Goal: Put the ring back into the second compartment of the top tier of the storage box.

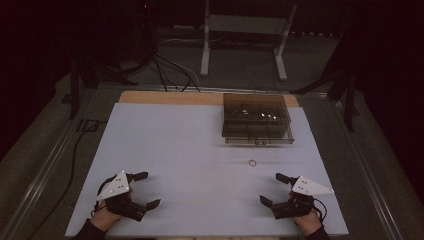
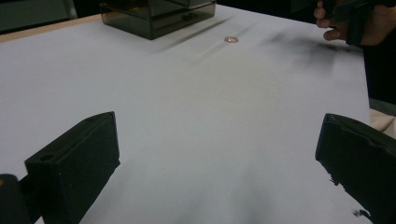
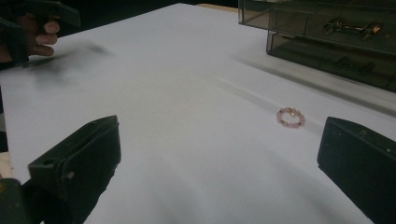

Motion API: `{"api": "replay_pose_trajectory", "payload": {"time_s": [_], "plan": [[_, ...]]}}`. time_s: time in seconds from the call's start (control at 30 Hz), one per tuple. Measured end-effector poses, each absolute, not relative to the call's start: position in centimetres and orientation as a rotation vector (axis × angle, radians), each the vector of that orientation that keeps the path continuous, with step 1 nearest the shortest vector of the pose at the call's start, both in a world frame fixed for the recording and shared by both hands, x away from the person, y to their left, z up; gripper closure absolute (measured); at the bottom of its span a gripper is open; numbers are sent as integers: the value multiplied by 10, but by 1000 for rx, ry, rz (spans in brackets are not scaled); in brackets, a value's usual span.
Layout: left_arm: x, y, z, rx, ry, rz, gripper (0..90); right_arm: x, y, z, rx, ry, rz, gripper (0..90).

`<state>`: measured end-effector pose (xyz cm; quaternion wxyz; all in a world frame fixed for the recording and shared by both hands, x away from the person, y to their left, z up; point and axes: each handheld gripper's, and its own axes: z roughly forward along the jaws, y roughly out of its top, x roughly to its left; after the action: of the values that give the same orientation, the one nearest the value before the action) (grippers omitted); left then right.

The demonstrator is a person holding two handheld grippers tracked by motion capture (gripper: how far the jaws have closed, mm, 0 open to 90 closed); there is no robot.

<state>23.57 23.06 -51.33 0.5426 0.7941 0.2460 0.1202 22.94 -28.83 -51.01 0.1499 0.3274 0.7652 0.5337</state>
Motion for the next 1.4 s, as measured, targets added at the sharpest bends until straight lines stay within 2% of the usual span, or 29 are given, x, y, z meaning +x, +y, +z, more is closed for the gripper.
{"api": "replay_pose_trajectory", "payload": {"time_s": [0.7, 1.4], "plan": [[237, 224, -512, 1915, 625, 277, 8, 231, -294, -512, 970, 2198, 1493, 0], [235, 223, -511, 1922, 617, 298, 8, 228, -278, -505, 887, 2318, 1497, 0]]}}
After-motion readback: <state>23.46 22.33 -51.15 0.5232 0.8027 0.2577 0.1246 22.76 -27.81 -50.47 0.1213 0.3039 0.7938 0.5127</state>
